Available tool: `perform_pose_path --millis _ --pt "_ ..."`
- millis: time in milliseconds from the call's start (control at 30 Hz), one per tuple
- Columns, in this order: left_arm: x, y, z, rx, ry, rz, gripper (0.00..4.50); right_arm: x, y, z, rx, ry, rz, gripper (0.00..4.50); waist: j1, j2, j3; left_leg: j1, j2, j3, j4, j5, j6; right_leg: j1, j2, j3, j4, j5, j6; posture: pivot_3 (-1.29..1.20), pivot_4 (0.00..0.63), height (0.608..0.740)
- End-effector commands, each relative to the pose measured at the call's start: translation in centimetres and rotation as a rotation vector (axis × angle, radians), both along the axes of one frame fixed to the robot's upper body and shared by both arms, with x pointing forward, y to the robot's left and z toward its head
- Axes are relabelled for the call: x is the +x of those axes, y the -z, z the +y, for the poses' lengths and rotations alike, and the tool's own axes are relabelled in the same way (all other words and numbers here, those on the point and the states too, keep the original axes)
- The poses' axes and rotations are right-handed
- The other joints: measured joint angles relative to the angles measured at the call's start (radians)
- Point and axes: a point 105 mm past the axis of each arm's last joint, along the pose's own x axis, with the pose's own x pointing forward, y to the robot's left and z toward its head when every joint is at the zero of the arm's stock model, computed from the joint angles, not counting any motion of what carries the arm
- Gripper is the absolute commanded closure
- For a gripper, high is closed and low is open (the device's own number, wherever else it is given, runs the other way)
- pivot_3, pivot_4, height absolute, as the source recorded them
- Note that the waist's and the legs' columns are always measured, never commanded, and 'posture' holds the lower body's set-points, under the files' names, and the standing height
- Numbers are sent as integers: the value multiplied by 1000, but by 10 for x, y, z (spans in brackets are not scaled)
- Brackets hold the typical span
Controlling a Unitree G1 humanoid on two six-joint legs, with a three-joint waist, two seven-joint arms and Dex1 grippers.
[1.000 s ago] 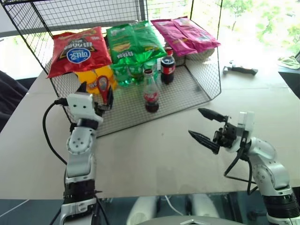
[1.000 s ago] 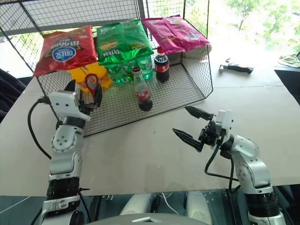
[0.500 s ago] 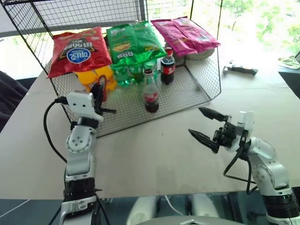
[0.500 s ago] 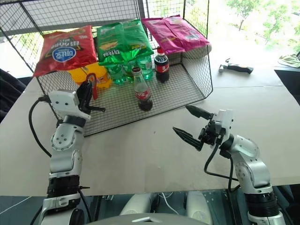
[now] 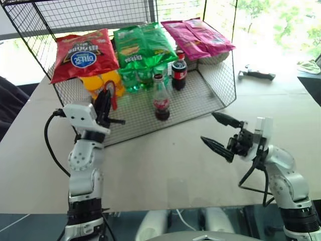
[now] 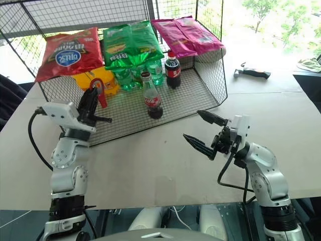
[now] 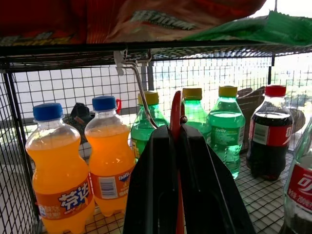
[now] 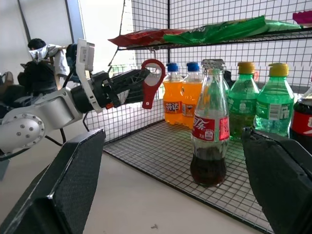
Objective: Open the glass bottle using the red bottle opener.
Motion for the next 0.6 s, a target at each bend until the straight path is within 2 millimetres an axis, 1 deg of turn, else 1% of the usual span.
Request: perform_pose_path --millis 33,133,367,600 --pt "-9 -18 -1 -8 21 -72 4484 -7 -15 5 38 -41 -52 0 1 0 0 0 0 0 0 0 0 0 0 0 0 0 0 0 150 740" --pt "-10 -19 -2 -10 29 -72 4484 -8 -20 6 63 -52 -56 0 0 0 0 0 0 0 0 0 0 0 0 0 0 0 0 0 150 740" --pt "-18 -26 -5 -48 83 -91 4484 -7 -16 5 36 -49 -53 0 0 0 0 0 0 0 0 0 0 0 0 0 0 0 0 0 150 740" --pt "-23 -27 1 -85 91 -85 4484 -7 -13 5 30 -41 -45 0 0 0 0 0 0 0 0 0 0 0 0 0 0 0 0 0 150 740"
